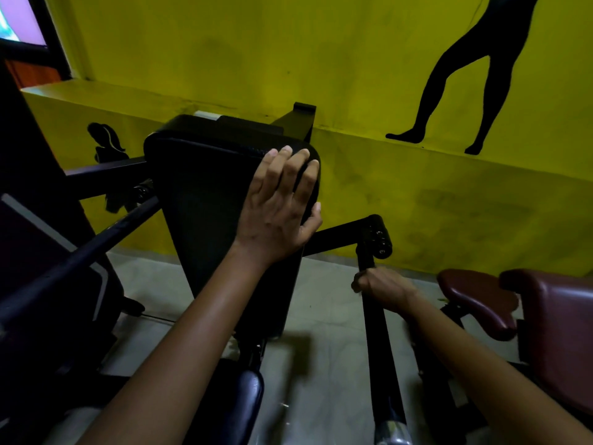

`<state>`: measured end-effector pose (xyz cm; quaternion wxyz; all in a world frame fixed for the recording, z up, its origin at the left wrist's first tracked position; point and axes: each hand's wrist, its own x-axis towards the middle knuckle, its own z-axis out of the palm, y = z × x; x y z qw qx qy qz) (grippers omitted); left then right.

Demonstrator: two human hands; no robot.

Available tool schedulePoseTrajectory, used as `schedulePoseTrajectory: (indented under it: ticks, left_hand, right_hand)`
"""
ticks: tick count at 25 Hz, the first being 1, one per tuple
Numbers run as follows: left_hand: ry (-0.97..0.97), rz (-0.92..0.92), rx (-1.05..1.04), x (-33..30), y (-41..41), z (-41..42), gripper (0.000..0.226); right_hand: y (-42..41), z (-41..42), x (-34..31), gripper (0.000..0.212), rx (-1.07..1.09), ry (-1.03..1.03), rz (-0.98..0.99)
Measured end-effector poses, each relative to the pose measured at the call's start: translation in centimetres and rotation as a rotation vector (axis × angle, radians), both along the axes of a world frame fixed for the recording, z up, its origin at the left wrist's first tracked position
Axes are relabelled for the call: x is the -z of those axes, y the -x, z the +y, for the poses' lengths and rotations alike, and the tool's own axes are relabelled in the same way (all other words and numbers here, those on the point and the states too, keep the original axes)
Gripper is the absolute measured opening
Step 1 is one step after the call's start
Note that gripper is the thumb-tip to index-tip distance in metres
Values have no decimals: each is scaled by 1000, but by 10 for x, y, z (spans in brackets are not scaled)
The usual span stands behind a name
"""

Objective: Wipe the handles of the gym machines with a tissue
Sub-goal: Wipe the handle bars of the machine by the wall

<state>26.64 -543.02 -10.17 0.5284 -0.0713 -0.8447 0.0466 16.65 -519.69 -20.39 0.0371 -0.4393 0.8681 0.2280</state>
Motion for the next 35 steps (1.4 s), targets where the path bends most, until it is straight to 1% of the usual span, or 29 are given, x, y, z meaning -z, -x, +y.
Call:
schedulePoseTrajectory:
  ticks: [3,9,12,15,21,23,26,28,31,35]
  left_hand:
    - [6,-15,-10,0,-1,0,55]
    - [0,-36,-13,-3,-4,1,57]
    - [7,-49,-25,-4,-6,1,57]
    - [14,-67,-36,-5,-7,2,58]
    - [7,-75,-41,-5,-7,3,57]
    - [4,-77,-36,-5,-8,3,57]
    - [4,-85,-34,-6,-9,3,57]
    - [5,-93,-31,-7,-9,3,58]
    - [2,-104,-35,-7,-9,3,58]
    - [2,-107,-46,-7,-10,4,58]
  right_hand:
    - [-31,14,0,21,-25,117,-88]
    - [-92,43,7,22,-227,197,-188]
    - [-106,48,10,21,-254,181,-193]
    - [-111,46,9,20,-257,146,-156]
    - [-128,40,-9,17,-310,64,-106]
    - [-136,39,-13,16,-318,39,-123]
    - [-152,40,-23,10,-343,13,-138]
    - [-165,43,-29,12,-367,-3,-142]
    - [-185,46,-28,11,-419,-19,-206]
    - [-174,48,-19,12,-434,-38,-223]
